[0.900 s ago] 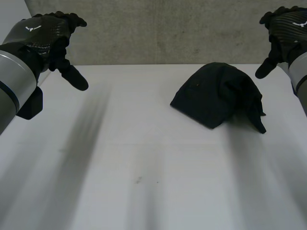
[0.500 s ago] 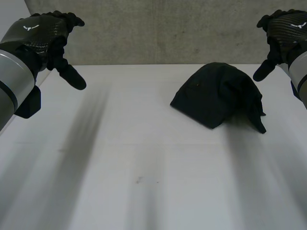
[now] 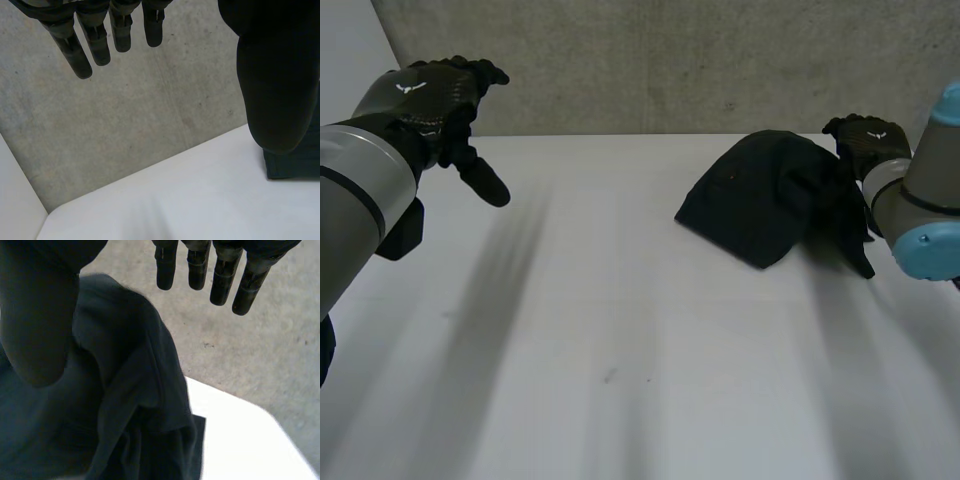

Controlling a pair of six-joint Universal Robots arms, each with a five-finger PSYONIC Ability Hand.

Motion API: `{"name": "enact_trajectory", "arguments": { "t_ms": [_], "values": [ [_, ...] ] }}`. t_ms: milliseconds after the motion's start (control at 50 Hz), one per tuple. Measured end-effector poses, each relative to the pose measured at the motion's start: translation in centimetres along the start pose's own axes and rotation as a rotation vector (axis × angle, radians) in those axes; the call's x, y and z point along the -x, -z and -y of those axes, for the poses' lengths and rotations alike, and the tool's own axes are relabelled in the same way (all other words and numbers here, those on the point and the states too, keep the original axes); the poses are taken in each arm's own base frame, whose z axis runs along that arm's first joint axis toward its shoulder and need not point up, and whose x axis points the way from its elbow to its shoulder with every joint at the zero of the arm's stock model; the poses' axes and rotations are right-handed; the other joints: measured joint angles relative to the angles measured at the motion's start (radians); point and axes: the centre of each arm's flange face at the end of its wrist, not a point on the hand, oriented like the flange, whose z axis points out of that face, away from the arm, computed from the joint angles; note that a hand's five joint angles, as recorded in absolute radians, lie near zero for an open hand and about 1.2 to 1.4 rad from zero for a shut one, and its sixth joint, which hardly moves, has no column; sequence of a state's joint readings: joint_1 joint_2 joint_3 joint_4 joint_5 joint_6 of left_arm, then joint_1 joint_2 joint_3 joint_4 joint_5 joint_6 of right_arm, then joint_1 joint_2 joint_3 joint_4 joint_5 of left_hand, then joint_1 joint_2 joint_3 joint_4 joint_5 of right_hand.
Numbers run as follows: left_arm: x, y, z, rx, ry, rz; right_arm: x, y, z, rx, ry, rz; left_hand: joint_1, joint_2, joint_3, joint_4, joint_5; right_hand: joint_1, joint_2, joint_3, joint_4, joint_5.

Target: Fold the shorts.

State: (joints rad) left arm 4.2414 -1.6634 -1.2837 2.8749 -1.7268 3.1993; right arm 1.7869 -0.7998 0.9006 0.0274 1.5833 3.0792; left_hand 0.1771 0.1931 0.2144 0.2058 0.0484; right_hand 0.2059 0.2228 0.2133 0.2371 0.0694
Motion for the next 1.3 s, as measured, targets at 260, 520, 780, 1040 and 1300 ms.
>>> {"name": "enact_trajectory", "arguments": {
  "t_ms": [260,520,780,1040,1300],
  "values": [
    [-0.3,-1.3,-1.4,0.02,-0.002,-0.001,0.8,-3.3,-3.0,-0.033,-0.101,0.085,0.0,0.0,0.0,0.0,0.0,0.698,0.941,0.915,0.928,0.83],
    [-1.5,-4.0,-5.4,0.036,0.013,-0.023,4.6,4.7,6.4,-0.245,0.109,0.323,0.0,0.0,0.0,0.0,0.0,0.698,0.947,0.96,0.957,0.866],
    [-4.1,-6.8,-14.0,0.23,0.181,-0.159,10.5,13.9,6.6,-0.244,0.146,0.502,0.0,0.0,0.0,0.0,0.0,0.709,0.947,0.96,0.957,0.866],
    [-6.2,-6.1,-19.3,0.528,0.387,-0.275,12.7,16.6,4.6,-0.224,0.139,0.579,0.236,0.197,0.165,0.176,0.161,0.711,0.947,0.96,0.957,0.866],
    [-6.1,-5.8,-17.6,0.51,0.482,-0.261,12.7,17.2,3.5,-0.223,0.152,0.587,0.966,1.0,0.97,0.988,0.934,0.697,0.874,0.886,0.864,0.848]
  ]
}}
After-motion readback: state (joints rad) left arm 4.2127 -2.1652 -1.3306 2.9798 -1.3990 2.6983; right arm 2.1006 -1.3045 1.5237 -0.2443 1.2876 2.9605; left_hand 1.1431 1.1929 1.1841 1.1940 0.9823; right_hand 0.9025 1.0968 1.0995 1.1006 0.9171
